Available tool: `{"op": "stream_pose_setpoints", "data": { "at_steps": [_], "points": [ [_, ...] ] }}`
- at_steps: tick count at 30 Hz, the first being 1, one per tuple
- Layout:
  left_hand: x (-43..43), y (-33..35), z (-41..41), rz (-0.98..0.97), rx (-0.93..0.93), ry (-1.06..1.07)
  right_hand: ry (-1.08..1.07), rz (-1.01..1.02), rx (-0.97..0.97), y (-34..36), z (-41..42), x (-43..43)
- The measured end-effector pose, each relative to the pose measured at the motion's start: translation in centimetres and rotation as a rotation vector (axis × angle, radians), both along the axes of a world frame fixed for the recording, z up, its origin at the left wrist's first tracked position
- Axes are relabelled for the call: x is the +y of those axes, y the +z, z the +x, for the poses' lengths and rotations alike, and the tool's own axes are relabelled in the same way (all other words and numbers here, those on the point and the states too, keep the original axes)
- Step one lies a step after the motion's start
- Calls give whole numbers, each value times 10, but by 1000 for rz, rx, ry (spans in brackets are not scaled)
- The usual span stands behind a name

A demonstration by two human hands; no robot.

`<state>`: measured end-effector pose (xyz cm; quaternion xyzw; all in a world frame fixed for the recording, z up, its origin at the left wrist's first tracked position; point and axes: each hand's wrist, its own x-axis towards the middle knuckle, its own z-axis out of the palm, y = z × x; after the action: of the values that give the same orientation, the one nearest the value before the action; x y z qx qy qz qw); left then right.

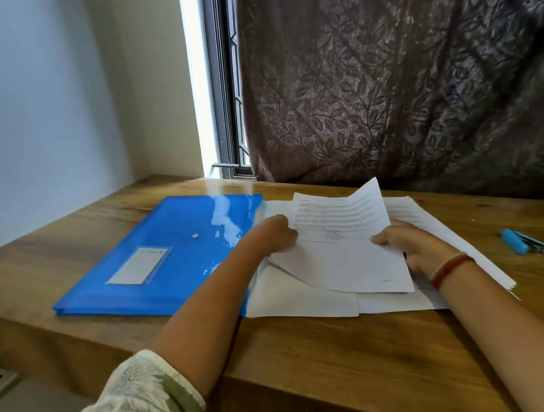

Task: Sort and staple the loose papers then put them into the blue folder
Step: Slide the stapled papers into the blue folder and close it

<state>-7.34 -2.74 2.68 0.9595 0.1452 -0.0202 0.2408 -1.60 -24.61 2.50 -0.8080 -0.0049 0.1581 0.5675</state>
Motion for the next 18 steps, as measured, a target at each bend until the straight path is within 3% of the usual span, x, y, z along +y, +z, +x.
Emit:
{"op": "stream_pose_setpoints", "data": {
  "at_steps": [4, 8, 13, 18],
  "points": [
    [1, 3, -2, 163, -53, 21, 0, -111, -35, -3, 6, 0],
    [27, 24, -16, 340, -221, 215, 37, -98, -48, -6, 13, -4],
    [70, 16, -28, 241, 89, 377, 211, -107, -29, -3, 23, -25],
    [77, 11, -20, 304, 102, 318, 359, -153, -83, 5, 17, -39]
  ]
}}
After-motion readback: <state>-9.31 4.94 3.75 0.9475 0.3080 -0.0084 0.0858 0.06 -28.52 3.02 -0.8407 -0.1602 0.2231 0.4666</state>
